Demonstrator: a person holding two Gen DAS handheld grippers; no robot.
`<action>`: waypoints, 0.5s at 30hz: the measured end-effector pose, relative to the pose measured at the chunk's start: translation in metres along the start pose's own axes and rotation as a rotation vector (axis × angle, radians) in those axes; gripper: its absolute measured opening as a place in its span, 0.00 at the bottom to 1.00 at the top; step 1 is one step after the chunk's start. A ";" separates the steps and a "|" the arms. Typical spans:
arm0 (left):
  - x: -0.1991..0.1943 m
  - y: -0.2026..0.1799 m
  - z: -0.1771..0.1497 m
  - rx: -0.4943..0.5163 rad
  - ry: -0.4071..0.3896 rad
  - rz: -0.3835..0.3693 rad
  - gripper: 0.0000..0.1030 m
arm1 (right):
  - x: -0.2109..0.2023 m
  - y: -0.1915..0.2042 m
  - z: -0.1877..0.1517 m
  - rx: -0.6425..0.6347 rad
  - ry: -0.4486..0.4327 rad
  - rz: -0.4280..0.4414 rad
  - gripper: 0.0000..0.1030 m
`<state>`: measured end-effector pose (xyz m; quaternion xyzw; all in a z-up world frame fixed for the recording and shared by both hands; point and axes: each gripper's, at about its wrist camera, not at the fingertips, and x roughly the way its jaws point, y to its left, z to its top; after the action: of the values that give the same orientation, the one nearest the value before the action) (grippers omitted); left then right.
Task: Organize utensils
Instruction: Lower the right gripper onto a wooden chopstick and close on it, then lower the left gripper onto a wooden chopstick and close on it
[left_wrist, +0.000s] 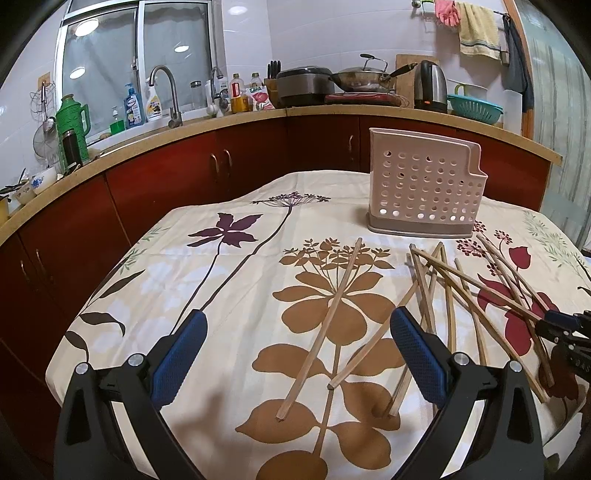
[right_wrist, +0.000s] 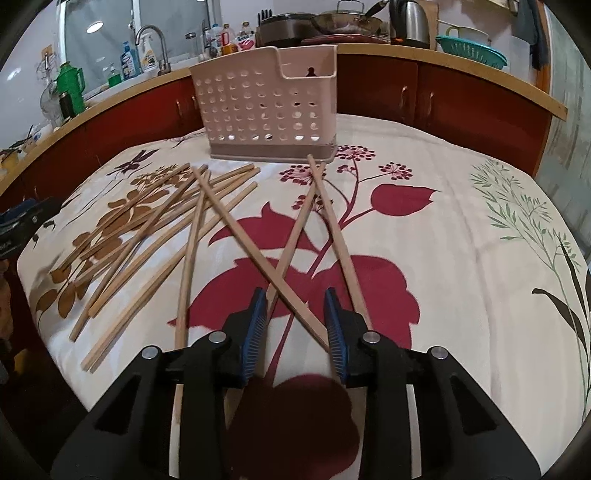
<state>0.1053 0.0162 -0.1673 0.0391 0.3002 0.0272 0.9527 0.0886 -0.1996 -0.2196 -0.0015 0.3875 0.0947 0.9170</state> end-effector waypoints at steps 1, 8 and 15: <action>0.000 0.000 -0.001 -0.001 0.000 0.001 0.94 | -0.001 0.001 -0.001 -0.004 0.002 0.004 0.29; 0.001 0.004 -0.005 -0.005 0.006 0.011 0.94 | -0.007 0.002 -0.007 -0.017 0.008 0.030 0.15; -0.002 0.005 -0.006 -0.002 0.000 0.012 0.94 | -0.011 0.015 -0.009 -0.064 -0.004 0.038 0.06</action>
<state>0.1003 0.0216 -0.1705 0.0400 0.3002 0.0333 0.9525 0.0720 -0.1879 -0.2168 -0.0235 0.3822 0.1243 0.9154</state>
